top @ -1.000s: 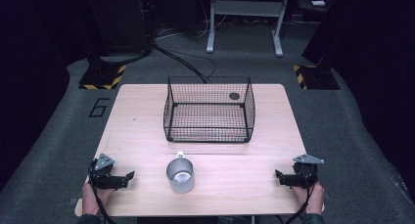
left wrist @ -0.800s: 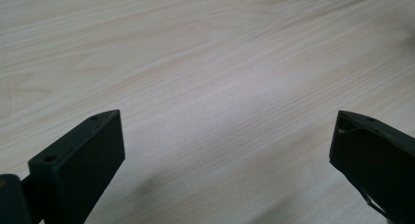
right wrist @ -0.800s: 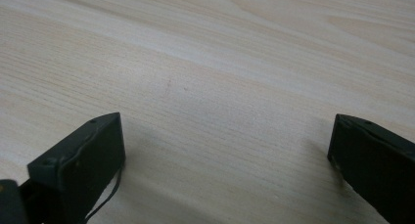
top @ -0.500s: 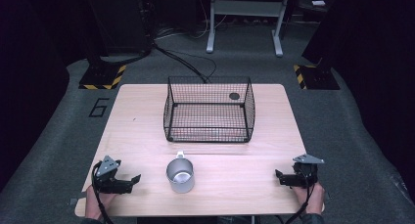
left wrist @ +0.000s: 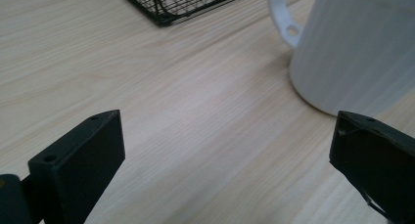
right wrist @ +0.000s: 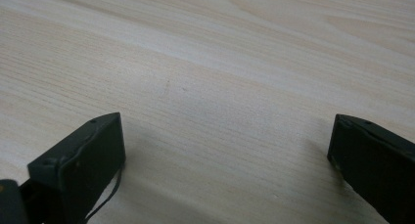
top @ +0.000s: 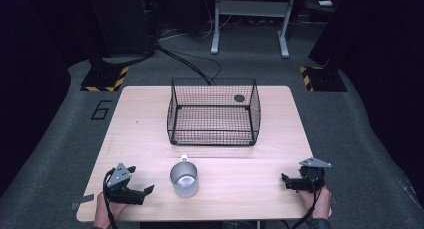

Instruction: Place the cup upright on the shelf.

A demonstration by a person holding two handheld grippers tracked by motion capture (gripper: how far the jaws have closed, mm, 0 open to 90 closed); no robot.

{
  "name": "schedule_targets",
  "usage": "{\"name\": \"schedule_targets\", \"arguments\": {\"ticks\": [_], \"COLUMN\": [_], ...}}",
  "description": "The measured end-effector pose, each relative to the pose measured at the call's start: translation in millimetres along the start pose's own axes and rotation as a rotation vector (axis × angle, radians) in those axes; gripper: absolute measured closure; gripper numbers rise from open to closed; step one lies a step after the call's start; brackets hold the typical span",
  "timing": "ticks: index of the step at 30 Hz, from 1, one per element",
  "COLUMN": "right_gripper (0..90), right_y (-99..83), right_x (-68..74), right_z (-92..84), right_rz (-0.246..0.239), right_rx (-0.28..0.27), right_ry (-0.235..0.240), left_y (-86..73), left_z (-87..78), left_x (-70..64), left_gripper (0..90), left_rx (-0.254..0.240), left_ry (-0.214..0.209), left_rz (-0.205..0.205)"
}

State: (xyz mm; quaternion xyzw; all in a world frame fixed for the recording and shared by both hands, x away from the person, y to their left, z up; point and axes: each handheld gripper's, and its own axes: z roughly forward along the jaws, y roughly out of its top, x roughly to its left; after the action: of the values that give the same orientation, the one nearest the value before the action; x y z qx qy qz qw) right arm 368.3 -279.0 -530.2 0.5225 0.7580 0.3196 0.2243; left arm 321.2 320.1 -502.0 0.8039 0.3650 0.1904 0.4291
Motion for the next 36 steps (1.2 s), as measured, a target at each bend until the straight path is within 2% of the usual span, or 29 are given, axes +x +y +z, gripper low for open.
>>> {"name": "schedule_targets", "arguments": {"ticks": [13, 19, 23, 24, 25, 32, 33, 36], "right_gripper": [0.0, 0.0, 0.0, 0.0, 0.0, 0.0, 0.0, 0.0], "right_y": [0.0, 0.0, 0.0, 0.0, 0.0, 0.0, 0.0, 0.1], "right_x": [0.0, 0.0, -0.1, 0.0, 0.0, 0.0, 0.0, 0.0], "right_z": [-0.1, -0.1, -0.1, -0.1, -0.1, 0.0, -0.1, -0.1], "right_rz": [0.0, 0.0, 0.0, 0.0, 0.001, 0.001, 0.001, 0.001], "right_rx": [0.0, 0.0, 0.001, 0.001, 0.0, 0.0, 0.0, 0.001], "right_ry": [0.001, 0.001, 0.0, 0.0, 0.0, 0.0, 0.001, 0.0], "left_y": [13.3, 19.4, 25.0, 26.1, 28.4, 35.7, 36.5, 38.9], "left_z": [8.2, 13.0, 17.1, 18.4, 19.2, 26.3, 27.6, 29.6], "left_x": [-26.4, -36.6, -41.6, -43.9, -44.9, -54.0, -55.2, -57.5], "left_gripper": [0.0, 0.0, 0.0, 0.0, 0.0, 0.0, 0.0, 0.0], "left_rx": [-0.026, -0.044, -0.04, -0.044, -0.043, -0.043, -0.049, -0.045], "left_ry": [-0.077, -0.108, -0.121, -0.128, -0.132, -0.159, -0.149, -0.169], "left_rz": [0.059, 0.054, 0.075, 0.067, 0.08, 0.087, 0.095, 0.094]}}
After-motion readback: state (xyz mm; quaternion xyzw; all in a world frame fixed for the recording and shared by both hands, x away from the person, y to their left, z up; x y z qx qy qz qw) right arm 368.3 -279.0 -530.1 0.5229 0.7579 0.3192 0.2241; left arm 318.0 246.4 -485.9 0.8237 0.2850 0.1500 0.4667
